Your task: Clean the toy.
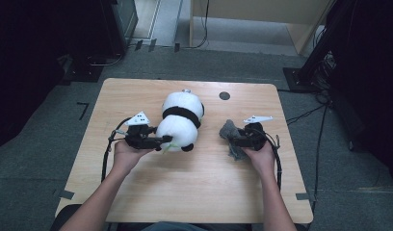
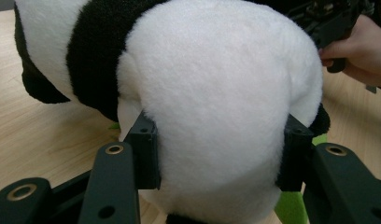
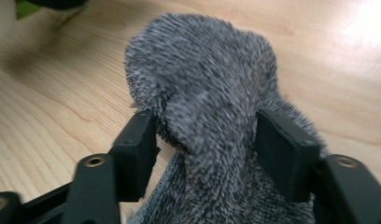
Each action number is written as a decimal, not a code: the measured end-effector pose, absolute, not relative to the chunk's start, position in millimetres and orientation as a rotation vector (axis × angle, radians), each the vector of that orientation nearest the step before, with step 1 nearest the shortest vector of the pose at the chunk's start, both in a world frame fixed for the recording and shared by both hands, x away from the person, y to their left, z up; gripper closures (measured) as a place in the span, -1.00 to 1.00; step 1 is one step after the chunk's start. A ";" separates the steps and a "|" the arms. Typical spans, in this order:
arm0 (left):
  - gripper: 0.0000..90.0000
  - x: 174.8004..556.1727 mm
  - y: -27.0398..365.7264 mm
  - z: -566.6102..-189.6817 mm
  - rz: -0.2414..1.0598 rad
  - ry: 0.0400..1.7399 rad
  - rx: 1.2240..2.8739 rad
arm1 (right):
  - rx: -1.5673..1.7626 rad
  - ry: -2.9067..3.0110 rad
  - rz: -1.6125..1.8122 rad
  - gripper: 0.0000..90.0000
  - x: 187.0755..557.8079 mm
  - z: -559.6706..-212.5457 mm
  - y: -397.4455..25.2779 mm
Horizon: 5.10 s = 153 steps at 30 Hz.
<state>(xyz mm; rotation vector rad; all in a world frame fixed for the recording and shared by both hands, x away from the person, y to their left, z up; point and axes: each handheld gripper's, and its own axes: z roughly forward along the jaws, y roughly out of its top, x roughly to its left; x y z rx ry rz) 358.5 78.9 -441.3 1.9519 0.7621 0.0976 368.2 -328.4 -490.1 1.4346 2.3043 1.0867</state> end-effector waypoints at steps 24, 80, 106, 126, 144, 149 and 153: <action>0.05 350.6 56.6 -443.6 0.107 0.808 1.957 | 1.047 2.234 1.685 0.66 313.6 -400.8 -232.6; 0.06 350.6 63.2 -444.4 0.100 0.855 1.947 | 1.018 2.176 1.503 0.74 311.6 -410.1 -235.3; 0.06 349.4 62.7 -442.4 0.106 0.900 1.925 | 0.782 2.511 1.437 0.75 302.5 -457.9 -169.2; 0.06 352.1 71.6 -436.8 0.030 0.900 1.851 | 0.801 2.574 1.256 0.75 311.9 -476.1 -174.7; 0.06 351.5 82.9 -430.1 0.078 0.858 1.880 | 1.156 2.300 1.324 0.74 332.6 -462.1 -245.5; 0.06 353.9 84.6 -432.8 0.106 0.853 1.903 | 1.214 2.239 1.354 0.73 334.1 -454.9 -260.6; 0.06 357.7 88.3 -433.9 0.141 0.848 1.915 | 1.236 2.199 1.372 0.73 334.8 -450.6 -270.4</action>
